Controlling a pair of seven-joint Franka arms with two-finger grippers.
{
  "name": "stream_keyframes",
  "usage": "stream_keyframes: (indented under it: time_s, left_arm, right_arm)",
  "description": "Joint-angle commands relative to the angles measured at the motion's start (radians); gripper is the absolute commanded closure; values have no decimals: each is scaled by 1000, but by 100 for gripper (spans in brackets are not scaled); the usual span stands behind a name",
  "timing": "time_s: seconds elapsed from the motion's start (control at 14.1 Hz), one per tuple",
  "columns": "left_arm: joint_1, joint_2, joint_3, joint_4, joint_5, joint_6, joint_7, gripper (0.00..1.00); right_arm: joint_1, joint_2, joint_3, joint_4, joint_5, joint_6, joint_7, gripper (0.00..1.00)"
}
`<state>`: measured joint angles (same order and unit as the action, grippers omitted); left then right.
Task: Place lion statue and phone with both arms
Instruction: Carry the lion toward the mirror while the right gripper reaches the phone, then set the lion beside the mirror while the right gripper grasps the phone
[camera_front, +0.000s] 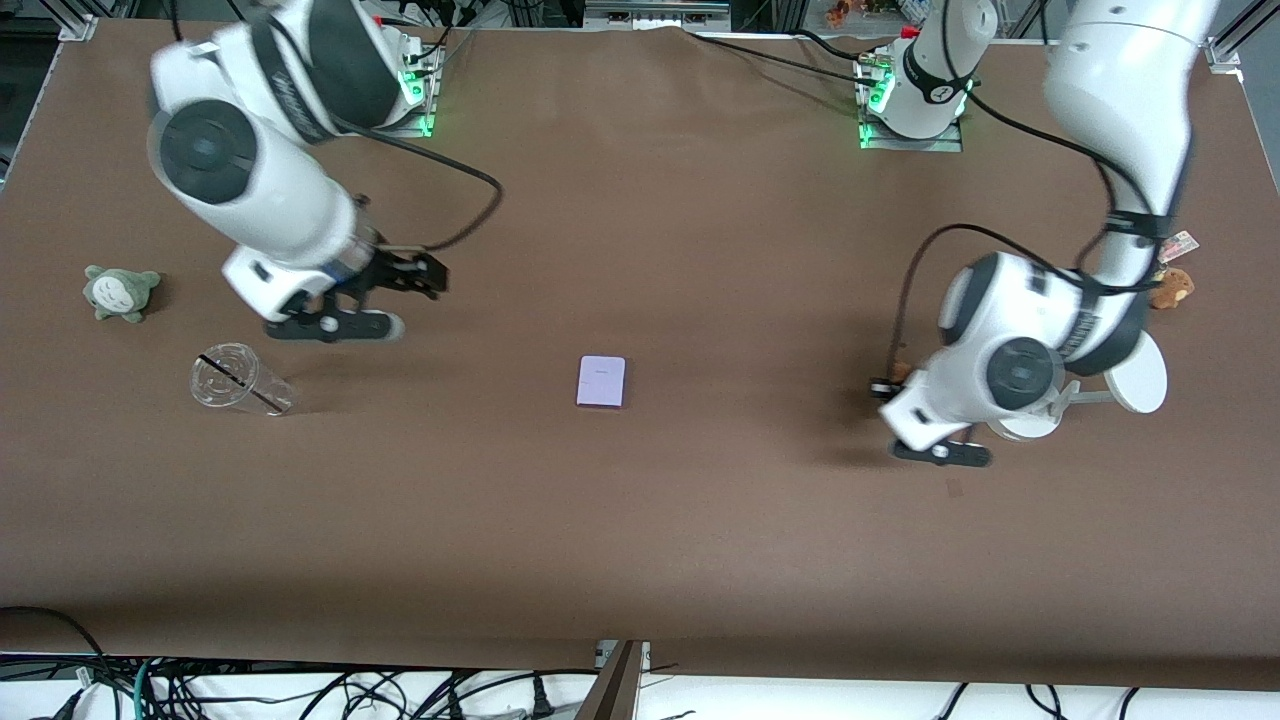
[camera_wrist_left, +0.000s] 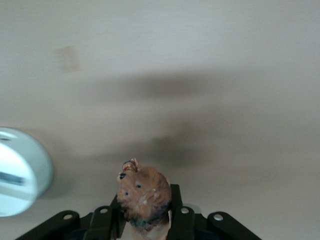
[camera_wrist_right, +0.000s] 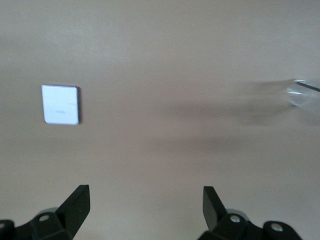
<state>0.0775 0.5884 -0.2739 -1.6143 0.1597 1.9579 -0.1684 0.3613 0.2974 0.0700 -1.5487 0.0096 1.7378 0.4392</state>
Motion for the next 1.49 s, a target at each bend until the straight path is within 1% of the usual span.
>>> stream_keyframes:
  time_s: [0.0,0.14,0.28,0.36,0.43,0.5,0.57,0.71,0.78,0.92,1.07,1.21,1.35,1.42]
  left_arm:
    - [54,-4,-15,-59,27,48,27,86]
    - [105,-1,-16,-158,98,189,65,85]
    - [114,1,-15,-237,106,315,66,85]
    - [116,1,-15,-246,106,329,61,85]
    - [117,-1,-16,-246,106,328,58,82]
    - [117,-4,-16,-246,104,325,53,58]
    - [117,-2,-16,-245,104,325,52,1]
    - [120,-13,-18,-239,104,309,52,0]
    - [120,-28,-18,-228,104,279,52,0]
    - [119,-88,-24,-213,104,213,52,0]
    - [119,-154,-28,-181,101,112,65,0]
    - [114,-218,-30,-139,93,53,64,0]
    - [113,-271,-42,-73,81,-51,64,0]
    - [114,-280,-47,-35,78,-107,64,0]
  right_arm:
    - [42,97,-4,71,-2,54,84,0]
    - [77,159,-4,105,-5,95,145,0]
    - [105,225,-6,146,-8,129,194,0]
    - [114,255,-6,163,-7,146,211,0]
    - [125,285,-6,176,-8,173,231,0]
    - [137,310,-6,182,-8,207,251,0]
    - [151,339,-6,187,-8,247,278,0]
    - [182,388,-9,187,-10,319,321,0]
    - [192,410,-12,188,-11,345,331,0]
    - [199,440,-12,187,-11,380,331,0]
    - [212,469,-12,187,-11,416,332,0]
    - [214,499,-12,187,-11,457,328,0]
    - [226,531,-13,188,-11,512,323,0]
    - [231,546,-13,188,-11,535,323,0]
